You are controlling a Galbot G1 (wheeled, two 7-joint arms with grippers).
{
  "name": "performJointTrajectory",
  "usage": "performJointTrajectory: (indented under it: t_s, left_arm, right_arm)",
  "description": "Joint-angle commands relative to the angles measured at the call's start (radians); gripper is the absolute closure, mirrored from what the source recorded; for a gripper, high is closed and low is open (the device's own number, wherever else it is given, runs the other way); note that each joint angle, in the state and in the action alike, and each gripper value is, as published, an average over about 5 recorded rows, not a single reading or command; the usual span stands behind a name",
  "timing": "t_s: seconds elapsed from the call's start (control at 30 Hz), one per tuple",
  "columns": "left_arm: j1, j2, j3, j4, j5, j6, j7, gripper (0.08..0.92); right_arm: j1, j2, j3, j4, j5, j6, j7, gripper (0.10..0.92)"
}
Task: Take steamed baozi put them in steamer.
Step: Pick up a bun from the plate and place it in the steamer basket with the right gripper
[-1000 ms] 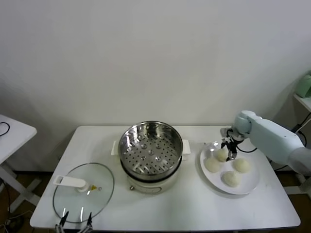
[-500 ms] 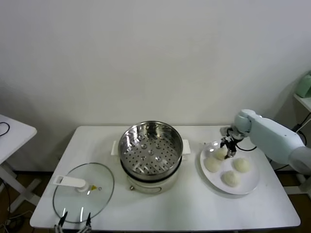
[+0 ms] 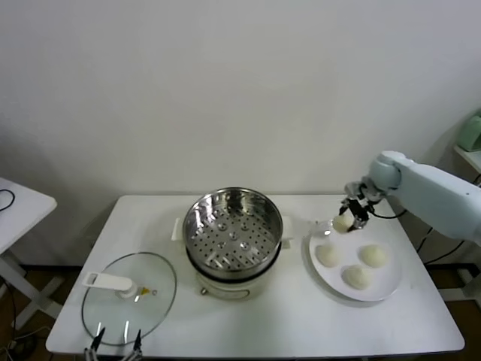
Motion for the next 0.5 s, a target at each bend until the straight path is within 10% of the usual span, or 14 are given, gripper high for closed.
performJointTrajectory:
  t_s: [0.03,0.5]
  left_arm:
    - [0.002,0.002,0.0,-0.01,0.0,0.001,-0.001,0.177]
    - [-0.002,-0.005,0.004,-0.007,0.013,-0.006,-0.008,0.177]
  right_arm:
    - [0.308,0.005,-0.175,0.161,0.144,0.116,0.006,0.414]
    - [0.4,0.25,-0.174,0.276,0.08,0.377,0.04,0.414]
